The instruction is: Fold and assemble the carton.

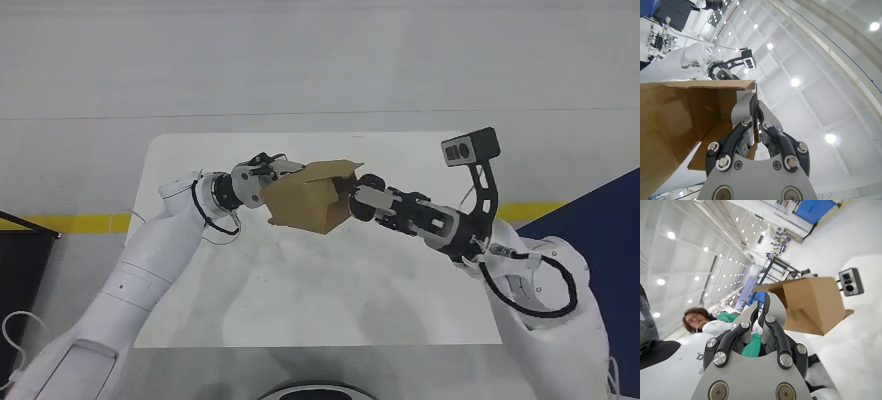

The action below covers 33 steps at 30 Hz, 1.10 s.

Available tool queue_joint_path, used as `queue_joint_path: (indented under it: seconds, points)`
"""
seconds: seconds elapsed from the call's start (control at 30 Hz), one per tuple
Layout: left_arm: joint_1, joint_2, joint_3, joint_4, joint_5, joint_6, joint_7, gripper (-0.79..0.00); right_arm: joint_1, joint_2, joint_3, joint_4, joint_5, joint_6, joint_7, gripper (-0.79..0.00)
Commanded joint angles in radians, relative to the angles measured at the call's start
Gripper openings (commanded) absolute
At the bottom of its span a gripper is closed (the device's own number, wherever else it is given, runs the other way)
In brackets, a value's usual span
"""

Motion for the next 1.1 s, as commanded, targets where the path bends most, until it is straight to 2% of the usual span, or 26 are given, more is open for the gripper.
queue_joint_path:
  seconds: [0.0, 0.33, 0.6, 1.07]
  points:
    - [0.0, 0.0, 0.0, 0.0, 0.0, 0.0, 0.0, -0.785, 0.014, -0.001, -0.014, 0.028, 0.029, 0.013, 0.014, -0.785]
    - [0.0, 0.0, 0.0, 0.0, 0.0, 0.0, 0.0, -0.785, 0.083, -0.012, -0.09, 0.097, 0.128, -0.011, 0.022, -0.785]
    - [0.0, 0.0, 0.0, 0.0, 0.0, 0.0, 0.0, -0.785, 0.122, -0.017, -0.151, 0.137, 0.061, -0.008, -0.014, -0.785]
    - [0.0, 0.0, 0.0, 0.0, 0.0, 0.0, 0.0, -0.785, 0.176, -0.028, -0.204, 0.208, 0.058, -0.014, -0.032, -0.785]
